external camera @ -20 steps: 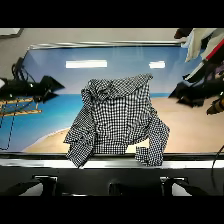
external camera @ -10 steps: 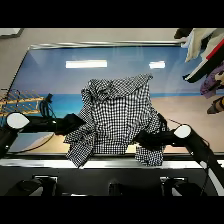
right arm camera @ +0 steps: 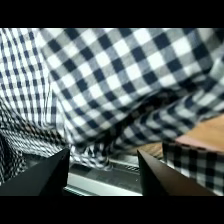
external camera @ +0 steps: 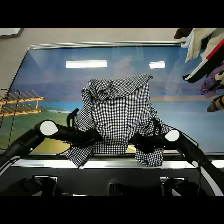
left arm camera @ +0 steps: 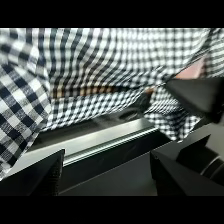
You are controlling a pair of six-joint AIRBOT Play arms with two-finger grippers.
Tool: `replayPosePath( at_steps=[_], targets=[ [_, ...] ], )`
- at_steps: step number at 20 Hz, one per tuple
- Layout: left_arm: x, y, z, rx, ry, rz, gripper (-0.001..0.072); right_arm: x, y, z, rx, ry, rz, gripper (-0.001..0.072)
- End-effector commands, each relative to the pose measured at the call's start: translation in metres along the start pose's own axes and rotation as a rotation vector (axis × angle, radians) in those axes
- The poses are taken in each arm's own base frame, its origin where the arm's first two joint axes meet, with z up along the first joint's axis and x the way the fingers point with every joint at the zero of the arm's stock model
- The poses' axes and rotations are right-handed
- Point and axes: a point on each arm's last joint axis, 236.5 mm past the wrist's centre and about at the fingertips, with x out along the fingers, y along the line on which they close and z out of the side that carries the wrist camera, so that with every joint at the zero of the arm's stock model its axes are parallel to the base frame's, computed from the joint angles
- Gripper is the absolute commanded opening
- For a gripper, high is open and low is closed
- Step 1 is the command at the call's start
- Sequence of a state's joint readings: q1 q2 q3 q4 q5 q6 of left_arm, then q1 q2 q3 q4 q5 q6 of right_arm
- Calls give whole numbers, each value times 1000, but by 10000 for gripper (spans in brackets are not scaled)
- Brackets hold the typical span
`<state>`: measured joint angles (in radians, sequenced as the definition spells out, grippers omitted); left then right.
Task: Fold the clothes and pants, and hang the long-sleeved shirts on hangers.
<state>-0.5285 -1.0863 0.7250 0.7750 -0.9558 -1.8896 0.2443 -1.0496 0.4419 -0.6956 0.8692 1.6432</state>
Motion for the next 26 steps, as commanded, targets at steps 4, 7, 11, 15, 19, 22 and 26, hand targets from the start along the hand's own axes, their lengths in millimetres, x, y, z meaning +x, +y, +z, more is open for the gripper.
replayPosePath(
  at_steps=[4, 7, 11, 15, 19, 22, 26],
  targets=[
    [18, 28, 7, -93, -13, 110, 618, 19, 15, 10, 79, 6, 103, 467],
    [10, 54, 18, -139, -52, 208, 618, 20, 14, 18, 55, -22, 96, 46],
    [-13, 91, 35, -188, -64, 288, 618, 4, 10, 32, 1, -57, -13, 28],
    [-31, 109, 58, -216, -112, 290, 618, -21, 16, 43, -112, -61, -120, 28],
    [-38, 109, 65, -196, -128, 279, 618, -31, 23, 47, -125, -62, -140, 28],
    [-46, 68, 57, -181, -117, 145, 618, -32, 23, 44, -123, -55, -143, 28],
    [-74, 26, 37, -156, -178, 41, 618, -32, 21, 42, -125, -48, -148, 28]
  ],
)
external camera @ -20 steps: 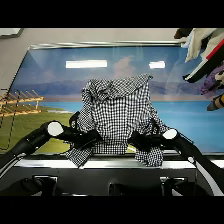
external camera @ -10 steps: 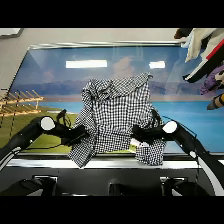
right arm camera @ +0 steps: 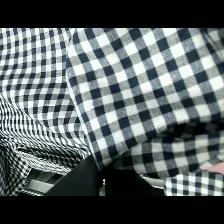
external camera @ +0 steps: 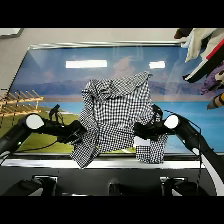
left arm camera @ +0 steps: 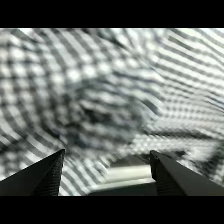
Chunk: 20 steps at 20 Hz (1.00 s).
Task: Fold the clothes and pants, and hang the long-sleeved shirts on hangers.
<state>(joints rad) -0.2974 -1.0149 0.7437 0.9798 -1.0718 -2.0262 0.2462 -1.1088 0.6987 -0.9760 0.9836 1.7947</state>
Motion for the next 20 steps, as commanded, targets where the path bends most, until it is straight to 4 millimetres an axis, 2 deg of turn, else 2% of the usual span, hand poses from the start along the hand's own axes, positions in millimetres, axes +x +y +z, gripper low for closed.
replayPosePath(
  at_steps=[1, 4, 8, 10, 12, 15, 20],
  targets=[
    [-25, -30, -20, -6, -22, -98, 618, -1, -2, -1, -1, 6, -11, 28],
    [-8, -45, -46, 53, 24, -101, 618, -1, -1, -1, -1, 3, -10, 28],
    [49, -45, -74, 34, 112, -20, 618, -1, -2, -4, 18, 17, -13, 28],
    [78, -38, -70, -8, 112, 18, 618, -1, -3, -9, 19, 37, -18, 28],
    [96, -36, -57, -40, 83, 20, 618, -3, -3, -13, 20, 53, -21, 28],
    [107, -39, -52, -64, 73, 2, 618, -10, 2, -12, 16, 29, -6, 28],
    [109, -33, -50, -52, 71, 23, 618, -22, 10, -11, 45, -5, 18, 28]
  ],
)
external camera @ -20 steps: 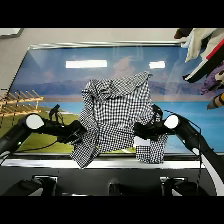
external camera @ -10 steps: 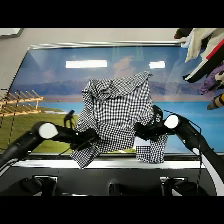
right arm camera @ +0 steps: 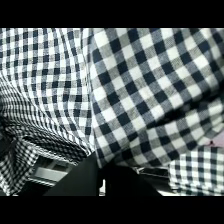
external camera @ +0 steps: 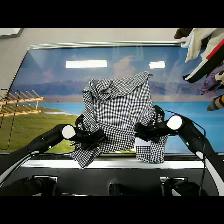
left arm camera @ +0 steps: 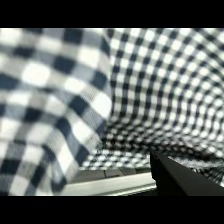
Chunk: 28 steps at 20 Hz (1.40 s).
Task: Fold the clothes and pants, and hang the long-sleeved shirts on hangers.
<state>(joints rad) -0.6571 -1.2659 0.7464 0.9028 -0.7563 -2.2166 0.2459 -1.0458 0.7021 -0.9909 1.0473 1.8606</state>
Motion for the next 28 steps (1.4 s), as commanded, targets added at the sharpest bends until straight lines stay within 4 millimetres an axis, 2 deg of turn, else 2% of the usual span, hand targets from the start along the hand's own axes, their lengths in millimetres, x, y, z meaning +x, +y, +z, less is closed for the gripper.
replayPosePath(
  at_steps=[1, 6, 8, 15, 21, 22, 23, 24, 28],
  targets=[
    [3, 2, 2, 1, -4, 7, 618, -8, 6, 0, 32, -21, 18, 28],
    [0, 30, -9, 44, 47, 122, 618, -10, 8, 0, 54, -29, 25, 28],
    [0, 35, -9, 58, 47, 144, 618, -11, 9, 1, 60, -35, 28, 28],
    [5, 0, 18, 35, -73, 0, 618, -18, 22, 4, 61, -42, 64, 28],
    [20, 1, 5, 18, -22, 5, 615, -19, 26, 4, 69, -38, 78, 28],
    [19, 0, 7, 16, -29, -1, 545, -19, 26, 3, 69, -35, 77, 28],
    [18, 0, 8, 18, -29, -2, 257, -19, 25, 2, 68, -30, 75, 28],
    [15, -2, 10, 33, -30, -6, 21, -19, 24, -1, 67, -20, 71, 28],
    [-19, -1, 19, 96, -24, -18, 21, -28, 20, -19, 1, 25, 44, 28]
  ],
)
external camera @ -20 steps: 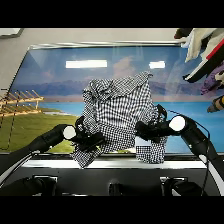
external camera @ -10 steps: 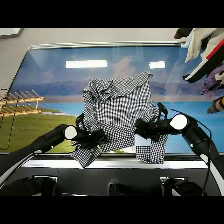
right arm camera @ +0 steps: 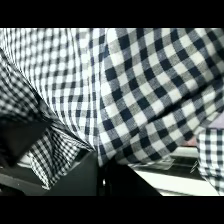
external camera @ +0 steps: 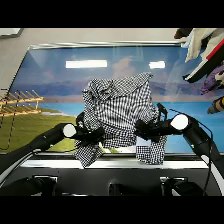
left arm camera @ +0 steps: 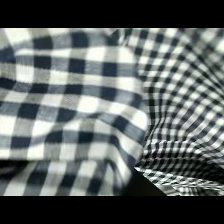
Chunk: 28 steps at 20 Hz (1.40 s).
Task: Fold the clothes and pants, and hang the long-sleeved shirts on hangers.
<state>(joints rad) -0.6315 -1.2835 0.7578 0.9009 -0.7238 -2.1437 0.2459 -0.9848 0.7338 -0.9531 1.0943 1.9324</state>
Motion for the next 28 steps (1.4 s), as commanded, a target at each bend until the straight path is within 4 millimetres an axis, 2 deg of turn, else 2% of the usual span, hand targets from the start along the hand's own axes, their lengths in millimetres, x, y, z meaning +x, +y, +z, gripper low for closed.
replayPosePath(
  at_steps=[1, 3, 6, 9, 11, 13, 15, 18, 21, 25, 28],
  targets=[
    [-32, 4, -1, 87, 33, 0, 21, -12, -6, -21, -55, 55, -33, 28],
    [-59, 8, -20, 173, 97, 3, 21, -25, -15, -45, -42, 115, -74, 28],
    [-95, 5, -63, 273, 180, -15, 21, -55, -26, -96, -15, 242, -128, 28],
    [-123, -17, -99, 295, 209, -111, 20, -87, -44, -144, -12, 355, -197, 29],
    [-129, -42, -101, 255, 191, -216, 21, -96, -50, -155, 3, 377, -225, 29],
    [-126, -67, -85, 185, 146, -308, 21, -86, -42, -140, 16, 326, -192, 29],
    [-114, -80, -71, 73, 164, -353, 22, -70, -30, -116, 48, 271, -149, 36],
    [-92, -81, -50, -19, 175, -361, 21, -43, -10, -72, 134, 161, -70, 50],
    [-70, -78, -16, -118, 120, -359, 21, -27, 10, -25, 263, 19, 25, 50],
    [-51, -75, 27, -213, 40, -370, 21, -27, 32, 46, 444, -221, 181, 50],
    [-43, -72, 53, -251, -19, -375, 21, -26, 37, 84, 501, -336, 251, 58]
  ],
)
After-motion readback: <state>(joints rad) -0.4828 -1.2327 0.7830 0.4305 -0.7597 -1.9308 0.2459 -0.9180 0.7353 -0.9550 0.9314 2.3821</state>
